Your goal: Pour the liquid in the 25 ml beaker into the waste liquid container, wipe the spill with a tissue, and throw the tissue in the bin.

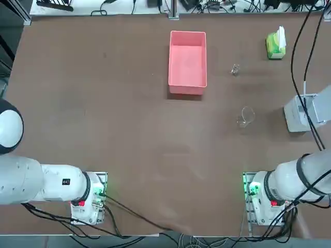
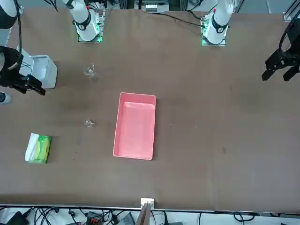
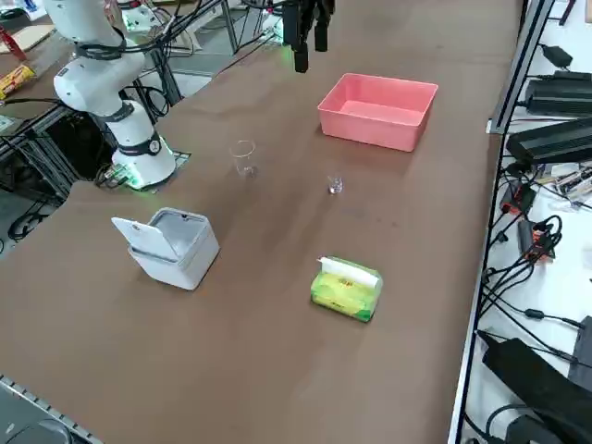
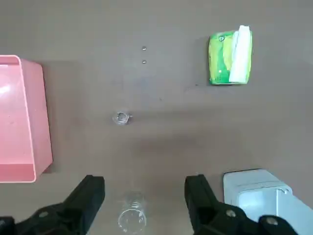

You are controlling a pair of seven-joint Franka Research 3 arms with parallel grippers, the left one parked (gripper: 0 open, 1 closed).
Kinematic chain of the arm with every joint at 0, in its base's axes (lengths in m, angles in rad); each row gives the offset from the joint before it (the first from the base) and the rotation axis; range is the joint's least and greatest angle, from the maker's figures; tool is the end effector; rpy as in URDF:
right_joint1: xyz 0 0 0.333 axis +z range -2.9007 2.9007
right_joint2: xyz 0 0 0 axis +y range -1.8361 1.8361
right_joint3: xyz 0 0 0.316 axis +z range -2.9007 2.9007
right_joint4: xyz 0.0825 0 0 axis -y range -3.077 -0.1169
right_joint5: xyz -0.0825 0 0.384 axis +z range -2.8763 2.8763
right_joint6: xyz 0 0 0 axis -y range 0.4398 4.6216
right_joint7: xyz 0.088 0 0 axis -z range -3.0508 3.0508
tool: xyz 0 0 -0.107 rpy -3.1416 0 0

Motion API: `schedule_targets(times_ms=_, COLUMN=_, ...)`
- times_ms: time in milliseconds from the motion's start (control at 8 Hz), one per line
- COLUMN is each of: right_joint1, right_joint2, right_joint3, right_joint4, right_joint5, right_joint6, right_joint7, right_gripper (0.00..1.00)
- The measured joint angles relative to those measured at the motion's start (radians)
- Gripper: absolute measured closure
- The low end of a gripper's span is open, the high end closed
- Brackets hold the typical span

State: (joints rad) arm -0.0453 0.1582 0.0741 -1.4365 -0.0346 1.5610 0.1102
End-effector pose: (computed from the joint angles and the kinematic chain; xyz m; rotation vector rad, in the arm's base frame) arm 0.6013 0.0100 0.5957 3.1134 -0.1276 -0.0492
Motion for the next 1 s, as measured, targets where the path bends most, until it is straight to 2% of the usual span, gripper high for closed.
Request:
schedule_targets(times_ms=625, right_joint1=-0.006, right_joint2=0.021, right_joint3=0.0, right_joint4=-0.045, right_joint5=0.0, right_joint6=-0.091, right_joint7=-0.007, right_gripper=0.0)
schedule_targets(times_ms=1000, right_joint1=-0.04, right_joint2=0.032, right_joint3=-0.001, right_joint4=-0.148, right_joint5=-0.001, right_joint6=-0.024, right_joint7=-0.136, right_gripper=0.0)
